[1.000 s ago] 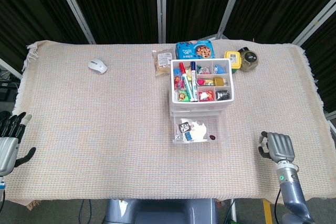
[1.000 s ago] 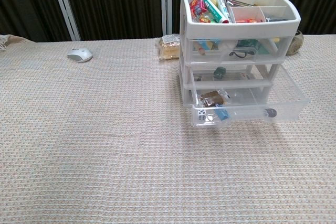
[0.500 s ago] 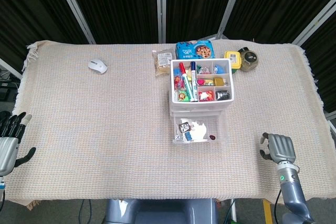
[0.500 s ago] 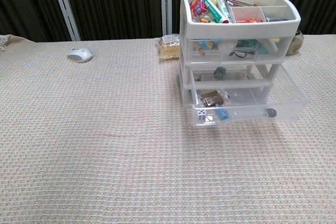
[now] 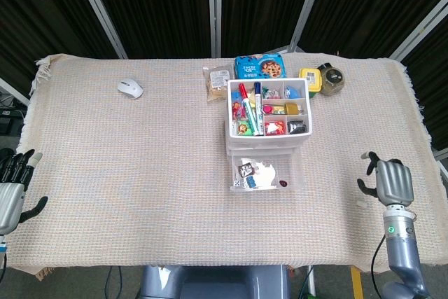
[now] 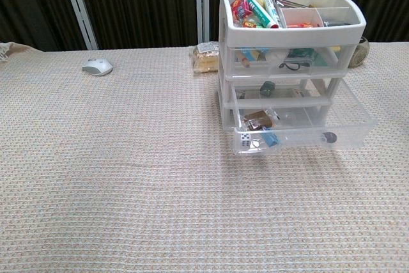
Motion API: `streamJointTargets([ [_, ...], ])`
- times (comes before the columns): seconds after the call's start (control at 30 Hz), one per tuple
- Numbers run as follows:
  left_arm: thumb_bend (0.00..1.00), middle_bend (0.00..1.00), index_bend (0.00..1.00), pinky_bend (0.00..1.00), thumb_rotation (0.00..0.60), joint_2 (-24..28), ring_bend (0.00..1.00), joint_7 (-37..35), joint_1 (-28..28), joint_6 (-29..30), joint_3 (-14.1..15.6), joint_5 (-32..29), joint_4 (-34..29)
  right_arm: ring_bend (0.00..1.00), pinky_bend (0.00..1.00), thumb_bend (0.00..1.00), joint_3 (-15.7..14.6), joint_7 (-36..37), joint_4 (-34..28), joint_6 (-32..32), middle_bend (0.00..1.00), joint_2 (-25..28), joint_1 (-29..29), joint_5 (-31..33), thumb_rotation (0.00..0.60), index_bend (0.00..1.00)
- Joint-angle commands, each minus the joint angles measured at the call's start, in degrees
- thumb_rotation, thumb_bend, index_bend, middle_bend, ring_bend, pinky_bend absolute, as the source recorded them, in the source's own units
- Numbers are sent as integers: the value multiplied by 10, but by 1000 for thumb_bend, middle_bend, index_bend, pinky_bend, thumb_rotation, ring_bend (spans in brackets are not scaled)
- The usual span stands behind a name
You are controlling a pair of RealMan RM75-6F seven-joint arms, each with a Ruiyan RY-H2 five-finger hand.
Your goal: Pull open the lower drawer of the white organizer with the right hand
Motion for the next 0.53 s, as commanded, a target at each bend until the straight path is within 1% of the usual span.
streamJointTargets([
  [0.03, 321, 0, 0, 0, 600, 0, 0, 0, -1, -1, -1, -1, 0, 149, 117, 93, 17, 67, -32, 3, 135, 44, -12, -36, 600, 147],
  [0.1, 321, 0, 0, 0, 600, 0, 0, 0, -1, -1, -1, -1, 0, 50, 44, 67, 15, 96, -45, -2, 45, 64, -15, -61, 600, 89],
  [0.17, 321, 0, 0, 0, 600, 0, 0, 0, 0, -1, 0, -1, 0, 3, 3, 49, 10, 112, -54, -8, 4, 82, -17, -82, 600, 52],
  [0.3, 321, 0, 0, 0, 600, 0, 0, -3, 0, -1, 0, 0, 1, 0, 0, 18, -5, 117, -75, -11, 0, 110, -19, -127, 600, 10],
  [0.53, 321, 0, 0, 0, 600, 1, 0, -6, -1, -1, 1, 3, 3, 0, 0, 15, -12, 103, -102, -5, 0, 123, -21, -142, 600, 0],
])
